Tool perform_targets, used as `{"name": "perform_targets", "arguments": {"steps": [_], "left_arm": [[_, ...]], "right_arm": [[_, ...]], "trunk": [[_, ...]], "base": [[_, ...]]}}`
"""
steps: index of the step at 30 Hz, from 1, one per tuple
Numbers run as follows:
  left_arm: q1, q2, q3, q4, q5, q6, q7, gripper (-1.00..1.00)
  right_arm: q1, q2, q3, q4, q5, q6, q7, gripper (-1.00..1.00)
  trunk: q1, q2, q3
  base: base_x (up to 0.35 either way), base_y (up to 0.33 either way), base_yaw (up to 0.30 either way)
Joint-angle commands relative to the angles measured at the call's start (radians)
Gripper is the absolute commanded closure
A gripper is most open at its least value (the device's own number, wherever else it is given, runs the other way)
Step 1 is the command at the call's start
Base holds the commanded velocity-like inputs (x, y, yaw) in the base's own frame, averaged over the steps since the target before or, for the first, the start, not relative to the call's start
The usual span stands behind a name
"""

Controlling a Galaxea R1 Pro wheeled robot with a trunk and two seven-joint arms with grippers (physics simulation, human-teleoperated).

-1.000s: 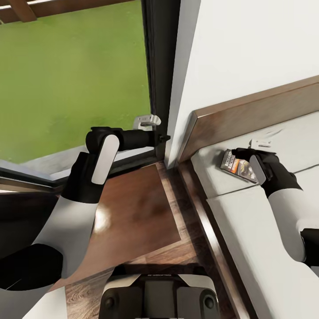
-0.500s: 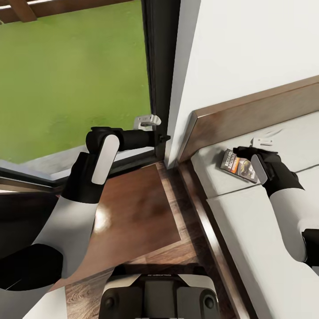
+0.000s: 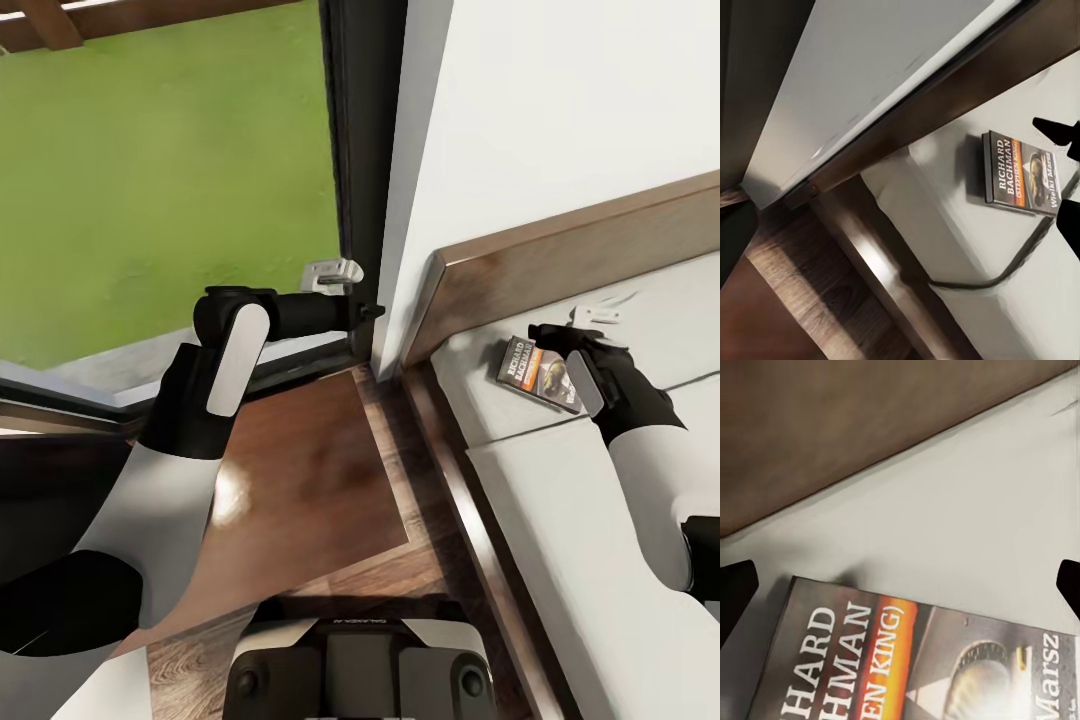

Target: In the bedroom, move the book from the bed onto either nightstand, and place the two sandals side by side next to the bed.

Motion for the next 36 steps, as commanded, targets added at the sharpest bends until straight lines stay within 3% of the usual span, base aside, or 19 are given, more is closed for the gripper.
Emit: {"name": "perform_targets", "arguments": {"steps": [1,6,21,26,36], "left_arm": [[-0.001,0.000,0.001,0.000,-0.005,0.004,-0.005,-1.00],[-0.001,0.000,0.001,0.000,-0.005,0.004,-0.005,-1.00],[0.002,0.001,0.001,0.000,-0.005,0.004,-0.005,-1.00],[0.002,0.000,0.001,0.000,-0.004,0.004,-0.005,-1.00],[0.003,0.000,0.001,-0.001,-0.004,0.004,-0.006,-1.00]], "right_arm": [[0.000,-0.001,0.003,0.005,-0.010,0.000,-0.007,-1.00],[0.000,-0.006,0.003,0.040,-0.012,-0.017,-0.006,-1.00],[-0.002,-0.015,-0.020,0.043,-0.012,-0.052,-0.006,-1.00],[-0.002,-0.015,-0.020,0.041,-0.013,-0.063,-0.006,-1.00],[-0.002,-0.014,-0.020,0.041,-0.014,-0.066,-0.006,-1.00]], "trunk": [[0.000,0.000,-0.001],[0.000,0.000,-0.001],[0.058,-0.105,-0.048],[0.058,-0.105,-0.048],[0.096,-0.175,-0.079]], "base": [[0.000,0.000,0.000],[0.000,0.000,0.000],[0.000,0.000,0.000],[0.000,0.000,0.000],[0.000,0.000,0.000]]}}
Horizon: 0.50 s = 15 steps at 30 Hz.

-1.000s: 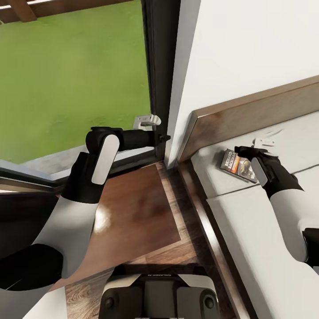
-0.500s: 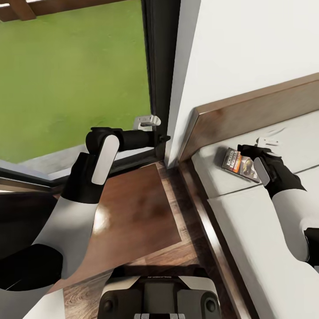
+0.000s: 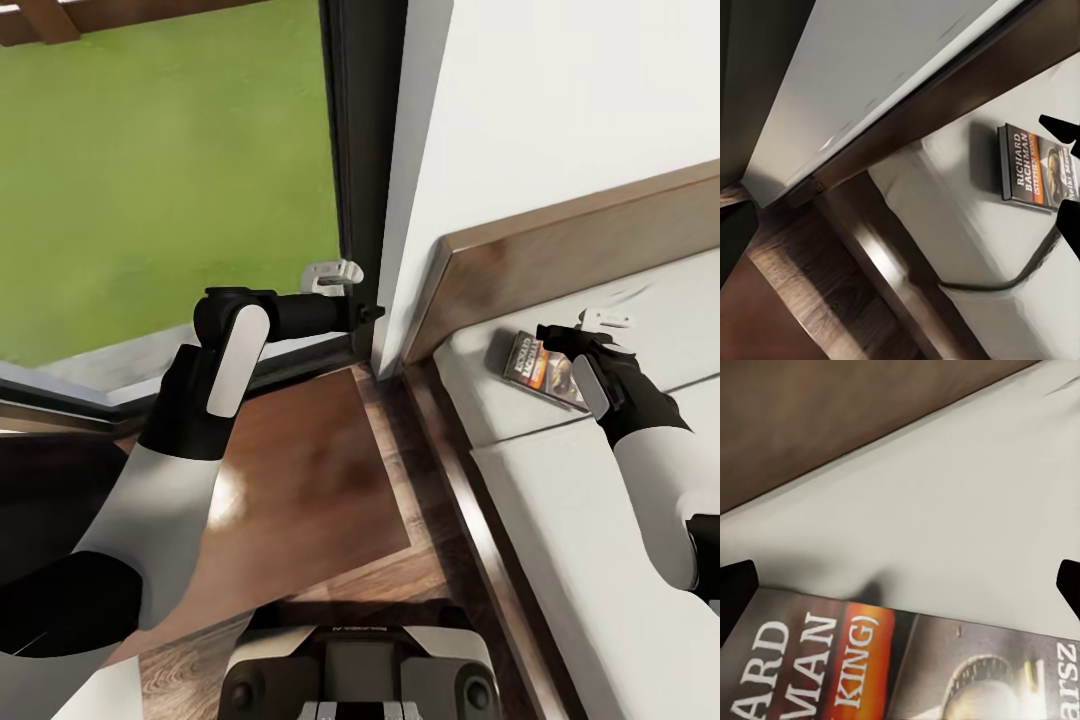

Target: In the bedroom, move the book from the bed onto either nightstand, and place the two sandals side by side next to the bed.

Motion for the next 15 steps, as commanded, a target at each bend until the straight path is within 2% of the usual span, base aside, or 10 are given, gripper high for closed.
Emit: {"name": "perform_targets", "arguments": {"steps": [1,8,15], "left_arm": [[-0.001,0.000,0.001,-0.001,-0.005,0.004,-0.005,-1.00],[-0.001,-0.001,0.001,-0.001,-0.004,0.004,-0.005,-1.00],[-0.001,-0.001,0.001,-0.001,-0.004,0.004,-0.005,-1.00]], "right_arm": [[0.000,0.000,0.001,-0.002,-0.009,0.005,-0.005,-1.00],[0.000,0.000,0.001,-0.001,-0.017,-0.012,-0.005,-1.00],[0.000,0.000,0.001,0.002,-0.071,-0.028,-0.005,-1.00]], "trunk": [[0.004,-0.008,-0.004],[0.031,-0.057,-0.026],[0.058,-0.106,-0.048]], "base": [[0.000,0.000,0.000],[0.000,0.000,0.000],[0.000,0.000,0.000]]}}
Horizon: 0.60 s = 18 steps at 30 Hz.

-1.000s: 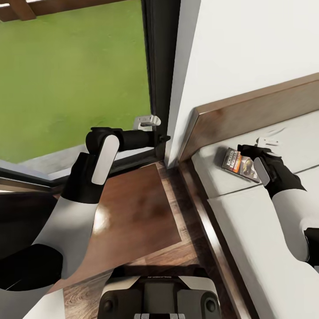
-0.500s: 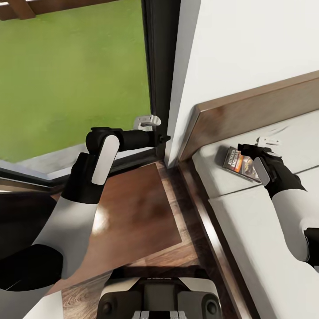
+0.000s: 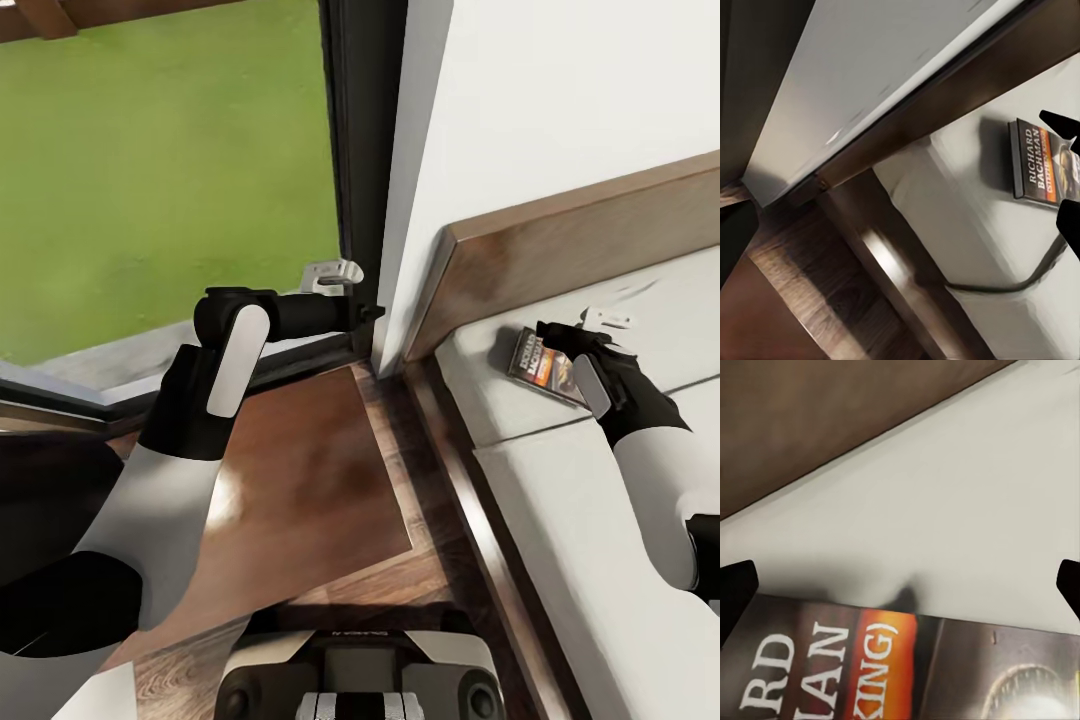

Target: In the bedroom, move the book from the bed onto either nightstand, and place the two sandals side by side next to the bed.

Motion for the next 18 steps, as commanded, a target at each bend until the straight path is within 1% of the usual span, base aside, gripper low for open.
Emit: {"name": "perform_targets", "arguments": {"steps": [1,7,16,18], "left_arm": [[-0.001,0.000,0.001,0.000,-0.004,0.004,-0.005,-1.00],[-0.001,0.001,0.001,-0.001,-0.004,0.004,-0.005,-1.00],[-0.001,0.001,0.001,0.000,-0.005,0.004,-0.005,-1.00],[-0.001,0.001,0.001,0.000,-0.004,0.004,-0.005,-1.00]], "right_arm": [[0.000,-0.001,0.001,-0.003,-0.016,0.004,-0.005,-1.00],[0.000,-0.001,0.001,-0.003,-0.029,0.002,-0.005,-1.00],[0.000,-0.001,0.002,-0.003,-0.030,0.002,-0.005,-1.00],[0.000,-0.001,0.001,-0.003,-0.030,0.002,-0.005,-1.00]], "trunk": [[0.004,-0.008,-0.004],[0.027,-0.050,-0.022],[0.061,-0.113,-0.051],[0.061,-0.113,-0.051]], "base": [[0.000,0.000,0.000],[0.000,0.000,0.000],[0.000,0.000,0.000],[0.000,0.000,0.000]]}}
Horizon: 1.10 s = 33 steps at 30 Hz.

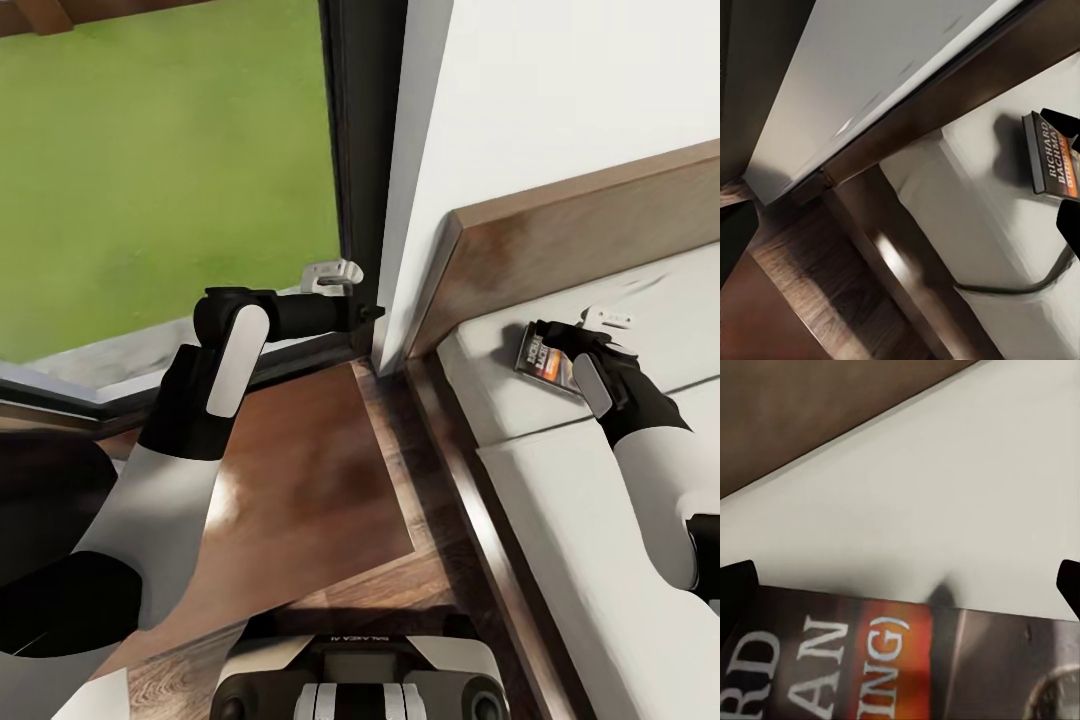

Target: In the bedroom, move the book from the bed onto either nightstand, and place the two sandals side by side next to the bed.

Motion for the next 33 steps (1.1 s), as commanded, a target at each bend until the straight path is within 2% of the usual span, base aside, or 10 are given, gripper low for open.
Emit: {"name": "perform_targets", "arguments": {"steps": [1,8,13,33], "left_arm": [[-0.001,0.000,0.001,0.000,-0.005,0.004,-0.005,-1.00],[-0.001,-0.001,0.001,0.000,-0.006,0.004,-0.005,-1.00],[-0.001,0.000,0.001,0.000,-0.006,0.004,-0.005,-1.00],[-0.001,0.000,0.001,-0.002,-0.006,0.004,-0.005,-1.00]], "right_arm": [[0.001,0.000,0.001,0.000,-0.010,0.005,-0.005,-1.00],[0.001,-0.001,0.001,0.002,-0.011,0.004,-0.005,-1.00],[0.001,-0.001,0.001,0.001,-0.011,0.005,-0.005,-1.00],[0.001,-0.002,0.001,0.001,-0.010,0.005,-0.005,-1.00]], "trunk": [[0.000,0.000,-0.001],[0.000,0.000,-0.001],[0.019,-0.035,-0.016],[0.019,-0.035,-0.016]], "base": [[0.000,0.000,0.000],[0.000,0.000,0.000],[0.000,0.000,0.000],[0.000,0.000,0.000]]}}
